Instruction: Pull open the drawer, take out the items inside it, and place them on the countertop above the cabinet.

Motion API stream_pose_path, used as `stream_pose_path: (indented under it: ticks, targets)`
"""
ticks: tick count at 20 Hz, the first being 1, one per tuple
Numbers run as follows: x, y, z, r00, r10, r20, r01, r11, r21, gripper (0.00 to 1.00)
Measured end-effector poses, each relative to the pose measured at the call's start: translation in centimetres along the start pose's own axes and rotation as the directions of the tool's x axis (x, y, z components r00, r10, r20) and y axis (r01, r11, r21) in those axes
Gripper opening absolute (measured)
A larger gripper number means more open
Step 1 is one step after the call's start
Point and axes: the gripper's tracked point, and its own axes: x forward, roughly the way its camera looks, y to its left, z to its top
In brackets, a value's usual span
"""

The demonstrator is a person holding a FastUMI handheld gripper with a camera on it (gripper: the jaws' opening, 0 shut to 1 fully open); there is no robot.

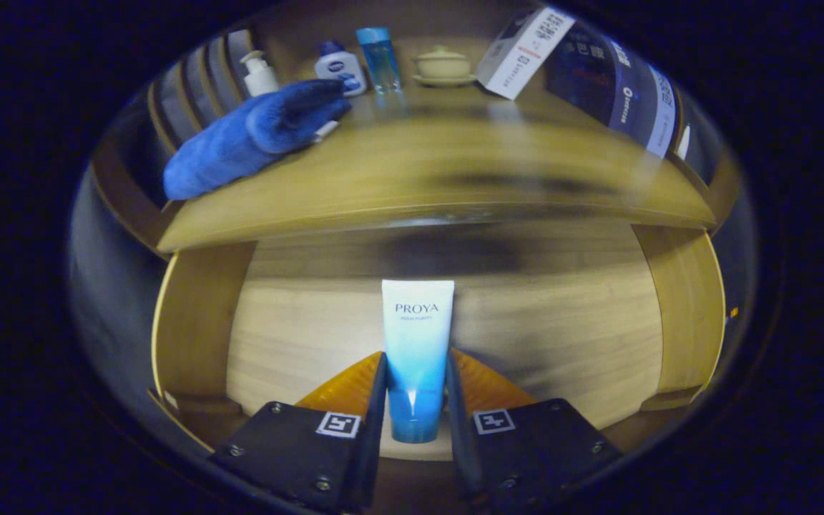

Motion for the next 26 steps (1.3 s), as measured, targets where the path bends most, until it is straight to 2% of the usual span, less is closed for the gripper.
stream_pose_path:
  ticks: [2, 5, 8, 12, 15, 17, 19, 22, 26]
  targets:
    - [-2.0, 0.9, 0.7, 0.995, 0.03, 0.092, -0.029, 1.0, -0.01, 0.43]
    - [-5.1, 2.3, 1.3, 0.968, 0.093, 0.231, -0.087, 0.995, -0.038, 0.43]
    - [-8.6, 3.6, 1.5, 0.916, 0.132, 0.379, -0.125, 0.991, -0.042, 0.43]
    - [-13.1, 4.2, 0.7, 0.851, 0.135, 0.507, -0.115, 0.991, -0.07, 0.43]
    - [-16.6, 4.0, 1.6, 0.772, 0.123, 0.623, -0.097, 0.992, -0.076, 0.43]
    - [-19.5, 3.6, 2.7, 0.703, 0.106, 0.703, -0.073, 0.994, -0.077, 0.43]
    - [-22.3, 3.0, 3.6, 0.631, 0.081, 0.771, -0.018, 0.996, -0.09, 0.42]
    - [-25.5, 2.5, 5.3, 0.56, 0.055, 0.827, 0.051, 0.994, -0.101, 0.43]
    - [-29.0, 2.4, 8.0, 0.471, 0.031, 0.882, 0.067, 0.995, -0.07, 0.42]
